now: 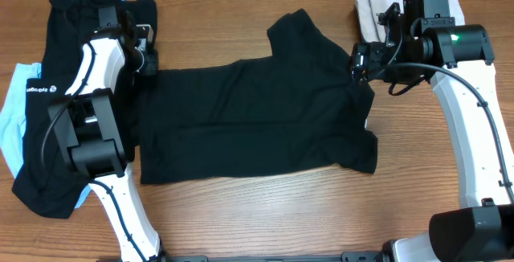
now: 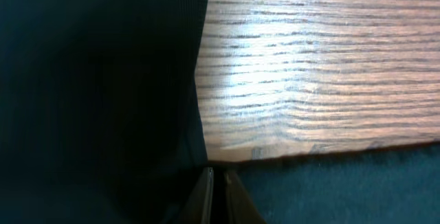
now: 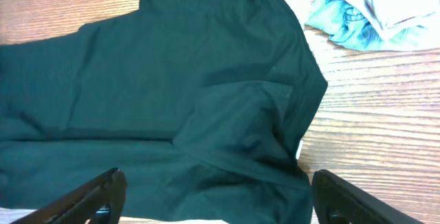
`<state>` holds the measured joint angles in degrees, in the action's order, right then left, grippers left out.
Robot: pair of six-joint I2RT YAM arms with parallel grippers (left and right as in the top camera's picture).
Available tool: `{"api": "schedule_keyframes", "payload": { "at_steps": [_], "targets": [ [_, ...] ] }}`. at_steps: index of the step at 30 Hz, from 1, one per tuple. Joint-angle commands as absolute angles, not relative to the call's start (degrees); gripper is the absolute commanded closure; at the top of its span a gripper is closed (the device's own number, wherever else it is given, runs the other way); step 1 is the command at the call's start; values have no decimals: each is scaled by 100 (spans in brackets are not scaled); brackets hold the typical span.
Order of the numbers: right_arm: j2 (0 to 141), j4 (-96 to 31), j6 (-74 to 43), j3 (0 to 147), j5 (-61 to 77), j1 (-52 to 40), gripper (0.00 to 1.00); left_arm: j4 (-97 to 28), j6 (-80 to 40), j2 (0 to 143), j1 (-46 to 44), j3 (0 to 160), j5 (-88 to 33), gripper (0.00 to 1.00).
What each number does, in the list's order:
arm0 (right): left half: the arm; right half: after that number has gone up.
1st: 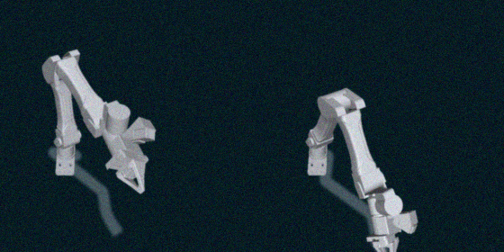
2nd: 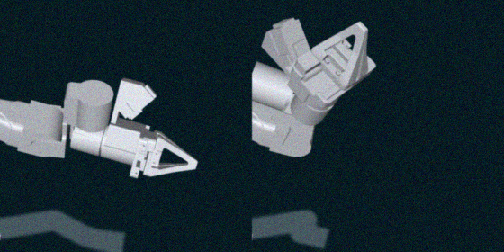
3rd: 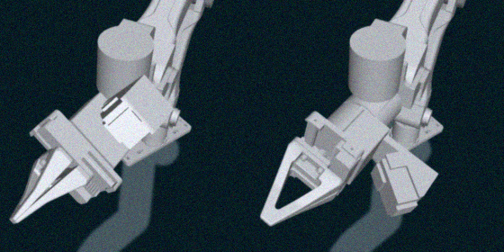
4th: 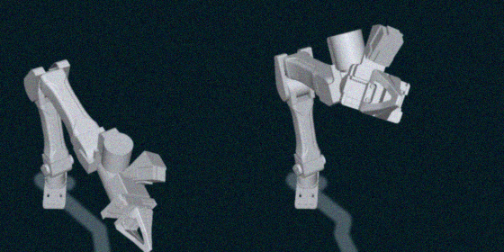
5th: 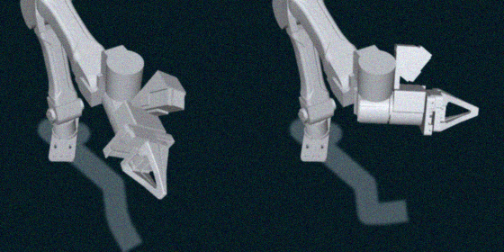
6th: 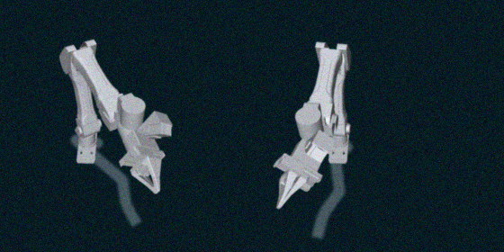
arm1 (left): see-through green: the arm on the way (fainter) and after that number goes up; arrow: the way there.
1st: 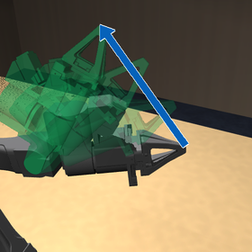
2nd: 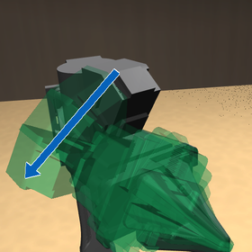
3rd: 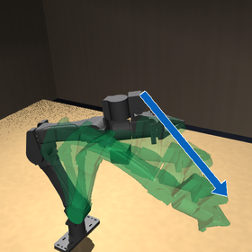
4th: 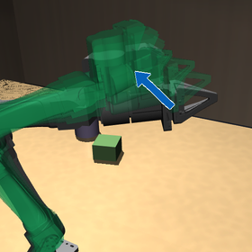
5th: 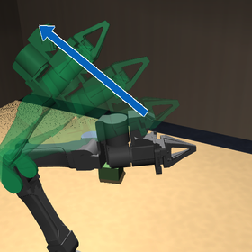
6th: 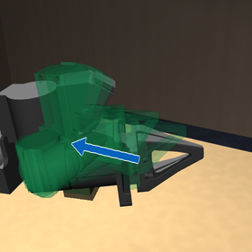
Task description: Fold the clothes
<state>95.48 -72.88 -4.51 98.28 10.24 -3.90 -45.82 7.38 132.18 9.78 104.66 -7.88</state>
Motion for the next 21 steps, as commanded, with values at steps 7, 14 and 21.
{"api": "schedule_keyframes", "payload": {
  "at_steps": [7,14,21],
  "targets": [
    [9542,-7148,-445,9859,1033,-482,11,-5734,108,13229,969,12025,-1061,96],
    [9544,-7081,-443,9859,1037,-489,12,-6440,58,13229,969,12584,-1052,96],
    [9983,-5826,21,9859,1052,-770,13,-6611,60,13231,967,12580,-1052,96]
  ]
}}
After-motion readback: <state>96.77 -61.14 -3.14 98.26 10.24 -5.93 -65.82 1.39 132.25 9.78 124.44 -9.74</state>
